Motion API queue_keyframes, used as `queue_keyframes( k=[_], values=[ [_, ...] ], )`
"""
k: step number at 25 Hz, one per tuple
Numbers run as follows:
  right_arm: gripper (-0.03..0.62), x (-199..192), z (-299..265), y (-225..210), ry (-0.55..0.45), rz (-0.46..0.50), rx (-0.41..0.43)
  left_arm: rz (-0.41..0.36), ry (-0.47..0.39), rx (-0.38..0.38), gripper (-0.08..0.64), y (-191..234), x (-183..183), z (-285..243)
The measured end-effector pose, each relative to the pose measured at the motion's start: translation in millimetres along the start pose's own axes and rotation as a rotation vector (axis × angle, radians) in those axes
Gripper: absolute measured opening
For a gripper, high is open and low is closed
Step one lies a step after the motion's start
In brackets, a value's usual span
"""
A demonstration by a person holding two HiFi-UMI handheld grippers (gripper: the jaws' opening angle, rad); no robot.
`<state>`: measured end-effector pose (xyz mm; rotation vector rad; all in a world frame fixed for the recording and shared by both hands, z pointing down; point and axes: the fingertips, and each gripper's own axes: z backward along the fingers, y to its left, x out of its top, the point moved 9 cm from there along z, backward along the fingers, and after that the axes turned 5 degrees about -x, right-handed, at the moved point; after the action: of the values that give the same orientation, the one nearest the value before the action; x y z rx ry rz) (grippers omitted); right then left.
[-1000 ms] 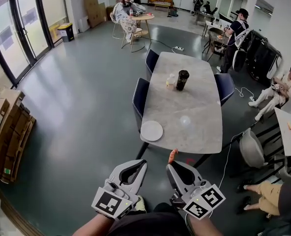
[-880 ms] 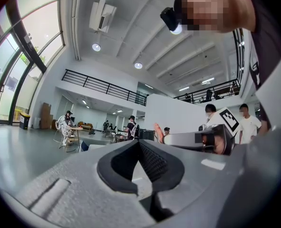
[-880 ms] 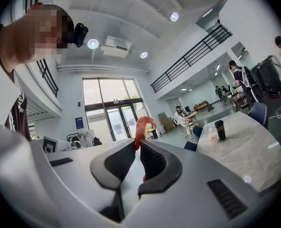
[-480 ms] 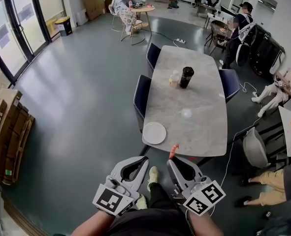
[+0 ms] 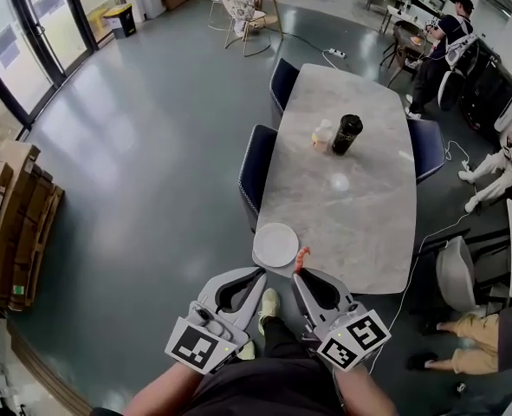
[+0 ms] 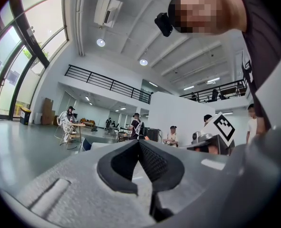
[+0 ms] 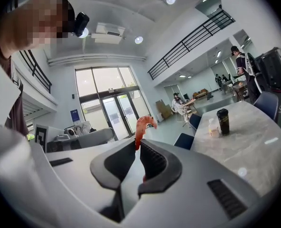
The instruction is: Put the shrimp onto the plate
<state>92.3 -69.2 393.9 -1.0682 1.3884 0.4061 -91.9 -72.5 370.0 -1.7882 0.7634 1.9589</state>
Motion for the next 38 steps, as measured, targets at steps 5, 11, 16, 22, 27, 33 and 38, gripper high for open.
queue_keyframes(
  k=[5, 11, 16, 22, 27, 33, 38],
  values=[
    [0.032, -18.3, -41.1, -47.9, 0.121, 0.054, -0.008, 0.007, 0.018, 0.034, 0.006, 27.5, -6.5, -34.1],
    [0.032, -44.8, -79.2, -95.8, 0.258, 0.078, -0.011, 0.010, 0.092, 0.107, 0.006, 53.0, -16.8, -63.6],
    [0.032, -70.2, -105.0, -97.6, 0.335, 0.096, -0.021, 0.027, 0.130, 0.099, 0.006, 74.9, -34.5, -62.5],
    [0.032, -110.5, -123.7, -111.9, 0.433, 0.149, -0.075, 0.047, 0.155, 0.049, 0.006, 92.8, -74.4, -67.4],
    [0.032, -149.0, -136.7, -133.3, 0.538, 0.180, -0.127, 0.067, 0.161, 0.033, 0.006, 107.9, -104.7, -70.0],
    [0.032, -183.6, -154.1, -145.5, 0.608, 0.229, -0.148, 0.100, 0.171, 0.039, 0.006, 128.0, -137.0, -68.2],
    [0.032, -206.6, -168.3, -154.2, 0.686, 0.276, -0.160, 0.096, 0.186, 0.032, 0.006, 135.5, -154.7, -69.4]
  ],
)
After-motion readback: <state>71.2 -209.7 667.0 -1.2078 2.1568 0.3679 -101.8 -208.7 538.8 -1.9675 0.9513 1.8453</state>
